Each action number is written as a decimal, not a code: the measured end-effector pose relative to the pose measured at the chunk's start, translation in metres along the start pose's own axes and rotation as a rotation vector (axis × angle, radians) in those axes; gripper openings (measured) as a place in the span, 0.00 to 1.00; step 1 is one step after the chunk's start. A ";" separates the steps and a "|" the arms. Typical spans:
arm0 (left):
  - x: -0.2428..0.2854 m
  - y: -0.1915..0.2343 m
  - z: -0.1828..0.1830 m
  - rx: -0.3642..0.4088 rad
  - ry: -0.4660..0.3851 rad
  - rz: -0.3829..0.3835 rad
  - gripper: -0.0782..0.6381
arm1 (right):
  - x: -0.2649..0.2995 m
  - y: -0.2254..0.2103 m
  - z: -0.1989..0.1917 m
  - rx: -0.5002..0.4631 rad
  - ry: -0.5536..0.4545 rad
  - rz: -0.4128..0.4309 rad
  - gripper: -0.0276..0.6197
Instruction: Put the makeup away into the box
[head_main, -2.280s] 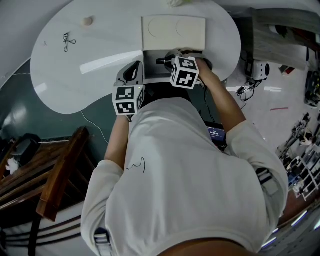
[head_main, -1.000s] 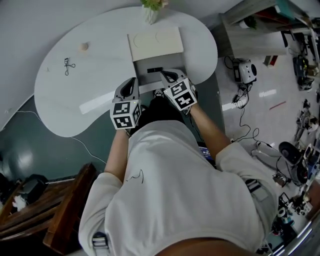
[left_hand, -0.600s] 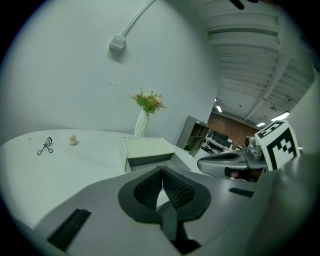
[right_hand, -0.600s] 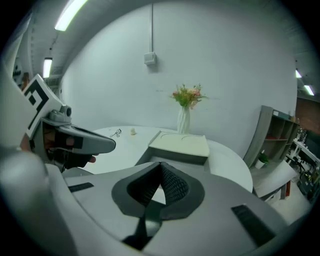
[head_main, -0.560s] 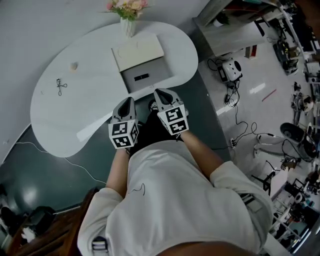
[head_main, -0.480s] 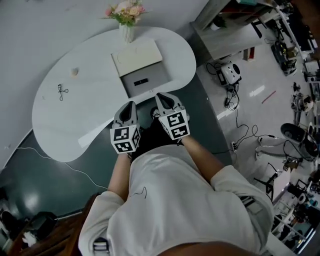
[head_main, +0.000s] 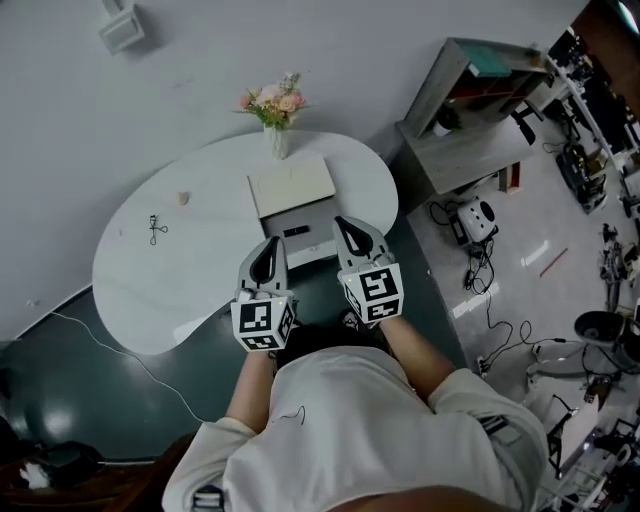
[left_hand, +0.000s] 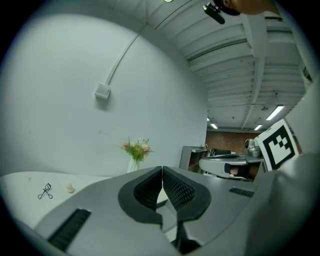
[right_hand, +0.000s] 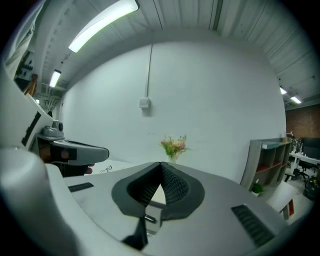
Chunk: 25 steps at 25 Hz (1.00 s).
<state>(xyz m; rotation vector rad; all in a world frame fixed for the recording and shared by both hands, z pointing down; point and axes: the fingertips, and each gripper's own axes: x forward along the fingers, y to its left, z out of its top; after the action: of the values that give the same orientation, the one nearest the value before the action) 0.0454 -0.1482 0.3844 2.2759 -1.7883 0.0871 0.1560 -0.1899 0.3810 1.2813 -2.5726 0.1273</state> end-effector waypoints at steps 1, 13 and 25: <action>0.001 -0.003 0.009 -0.012 -0.017 0.003 0.14 | -0.002 -0.004 0.011 -0.017 -0.022 0.005 0.04; 0.015 -0.012 0.074 0.046 -0.138 0.105 0.14 | -0.012 -0.045 0.080 -0.114 -0.169 0.028 0.04; 0.026 -0.006 0.078 0.070 -0.133 0.116 0.14 | 0.003 -0.050 0.085 -0.114 -0.179 0.029 0.04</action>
<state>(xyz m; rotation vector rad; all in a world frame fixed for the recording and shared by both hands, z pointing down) 0.0491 -0.1893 0.3128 2.2727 -2.0144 0.0193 0.1775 -0.2388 0.2979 1.2661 -2.7034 -0.1330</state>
